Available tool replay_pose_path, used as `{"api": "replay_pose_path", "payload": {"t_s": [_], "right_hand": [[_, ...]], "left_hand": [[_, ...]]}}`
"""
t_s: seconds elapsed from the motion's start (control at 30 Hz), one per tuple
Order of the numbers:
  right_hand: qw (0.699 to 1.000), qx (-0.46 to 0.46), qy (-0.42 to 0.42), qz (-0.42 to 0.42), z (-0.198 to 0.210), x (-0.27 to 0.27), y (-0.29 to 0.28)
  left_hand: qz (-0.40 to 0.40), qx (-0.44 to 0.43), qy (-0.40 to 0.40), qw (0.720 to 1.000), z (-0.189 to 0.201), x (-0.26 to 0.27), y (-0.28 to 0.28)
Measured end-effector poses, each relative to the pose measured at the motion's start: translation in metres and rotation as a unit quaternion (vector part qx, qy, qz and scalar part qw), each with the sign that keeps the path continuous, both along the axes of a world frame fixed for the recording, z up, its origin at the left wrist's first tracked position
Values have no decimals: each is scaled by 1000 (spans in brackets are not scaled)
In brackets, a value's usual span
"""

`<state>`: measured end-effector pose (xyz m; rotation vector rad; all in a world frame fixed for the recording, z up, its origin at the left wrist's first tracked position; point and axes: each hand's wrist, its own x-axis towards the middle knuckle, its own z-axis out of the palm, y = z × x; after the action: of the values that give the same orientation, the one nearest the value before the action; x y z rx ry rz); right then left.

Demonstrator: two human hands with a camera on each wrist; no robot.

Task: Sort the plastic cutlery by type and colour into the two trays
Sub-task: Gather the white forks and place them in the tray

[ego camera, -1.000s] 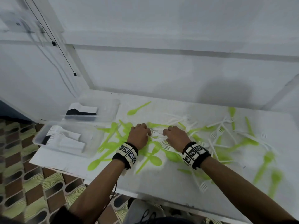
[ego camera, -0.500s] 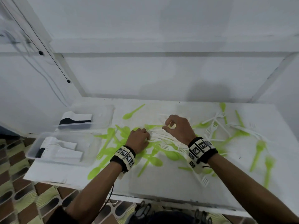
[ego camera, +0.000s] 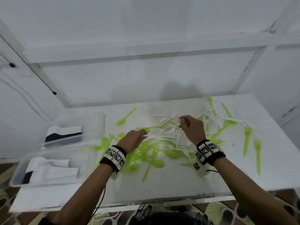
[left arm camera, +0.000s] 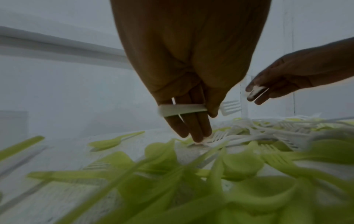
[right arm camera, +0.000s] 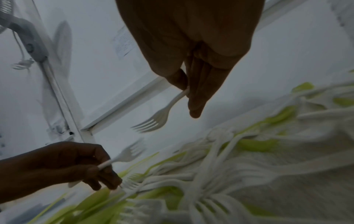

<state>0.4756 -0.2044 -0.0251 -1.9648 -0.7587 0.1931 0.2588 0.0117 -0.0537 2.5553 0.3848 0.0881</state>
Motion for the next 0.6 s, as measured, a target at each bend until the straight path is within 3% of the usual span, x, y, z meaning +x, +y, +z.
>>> {"api": "replay_pose_path", "payload": {"t_s": [0.27,0.4,0.47,0.6], "right_hand": [[987,-150,-30,-54,-10,9,-28],[954,-251,-138,-91,-6,-1,-35],[948,-240,-182,-107,-1,-4,-40],[963,-111,-212,-124,0,0,-52]], "left_hand": [[64,-87,-45,993,15,30,-17],[-44,-130,38,990,10,49,-36],[-61,-92,84,990,11,57,-44],[-48,30,153,987,1,70,-57]]}}
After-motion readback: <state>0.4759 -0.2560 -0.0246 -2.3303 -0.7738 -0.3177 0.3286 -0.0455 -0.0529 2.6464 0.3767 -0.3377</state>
